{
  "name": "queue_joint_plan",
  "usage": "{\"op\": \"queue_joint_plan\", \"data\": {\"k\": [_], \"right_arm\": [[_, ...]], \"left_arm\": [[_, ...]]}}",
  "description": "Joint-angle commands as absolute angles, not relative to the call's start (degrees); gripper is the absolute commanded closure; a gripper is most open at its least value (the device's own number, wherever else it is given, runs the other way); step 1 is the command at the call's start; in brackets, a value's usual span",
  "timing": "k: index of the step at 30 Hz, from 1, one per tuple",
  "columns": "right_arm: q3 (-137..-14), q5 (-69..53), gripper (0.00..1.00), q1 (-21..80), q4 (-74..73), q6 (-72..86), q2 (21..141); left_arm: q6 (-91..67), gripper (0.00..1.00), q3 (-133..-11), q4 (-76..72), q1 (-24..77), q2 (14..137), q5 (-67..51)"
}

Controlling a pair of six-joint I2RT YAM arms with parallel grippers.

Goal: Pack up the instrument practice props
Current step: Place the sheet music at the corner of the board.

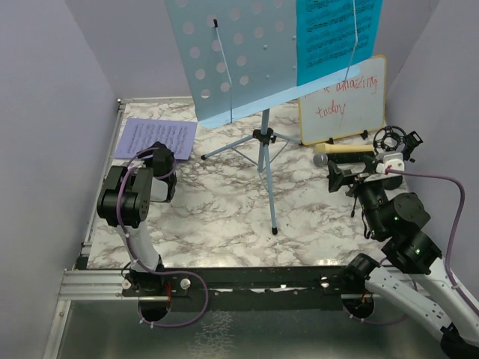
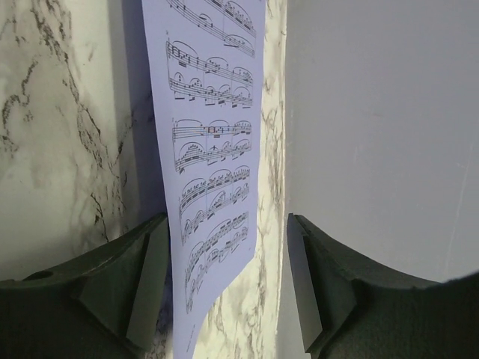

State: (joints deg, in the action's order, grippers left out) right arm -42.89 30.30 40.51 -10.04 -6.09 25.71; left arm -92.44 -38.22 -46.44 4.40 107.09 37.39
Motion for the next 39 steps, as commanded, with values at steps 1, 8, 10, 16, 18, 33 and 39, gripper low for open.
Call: {"op": "queue_joint_plan", "data": {"k": [1, 8, 10, 16, 18, 33, 39], "right_arm": [[-46.42, 27.31, 0.02, 40.47, -14.14, -1.87, 27.21], [-47.30, 26.42, 0.02, 40.43, -17.10, 2.66, 27.48], [-47.65, 26.44, 0.02, 40.43, -17.85, 3.07, 27.78], [-48.24, 26.41, 0.02, 40.45, -19.08, 4.55, 29.13], [-48.10, 26.03, 0.02, 40.47, -18.86, 5.16, 29.88], [-47.31, 19.33, 0.01, 40.46, -16.70, 8.34, 37.26], [-45.72, 10.05, 0.00, 40.45, -11.23, 11.75, 44.08]], "left_arm": [[-90.32, 0.32, -38.14, -48.52, 4.83, 106.68, 36.08], [-87.19, 0.26, -46.12, -49.37, 4.75, 113.62, 31.63], [-84.28, 0.18, -48.30, -47.09, 4.75, 114.10, 31.91], [-83.40, 0.16, -47.30, -37.05, 4.67, 111.53, 32.35], [-82.72, 0.16, -46.17, -35.43, 4.66, 110.67, 32.23], [-62.23, 0.08, -50.10, -13.77, 4.66, 100.47, 34.08], [-50.30, 0.09, -48.12, -14.50, 6.73, 92.72, 24.33]]}}
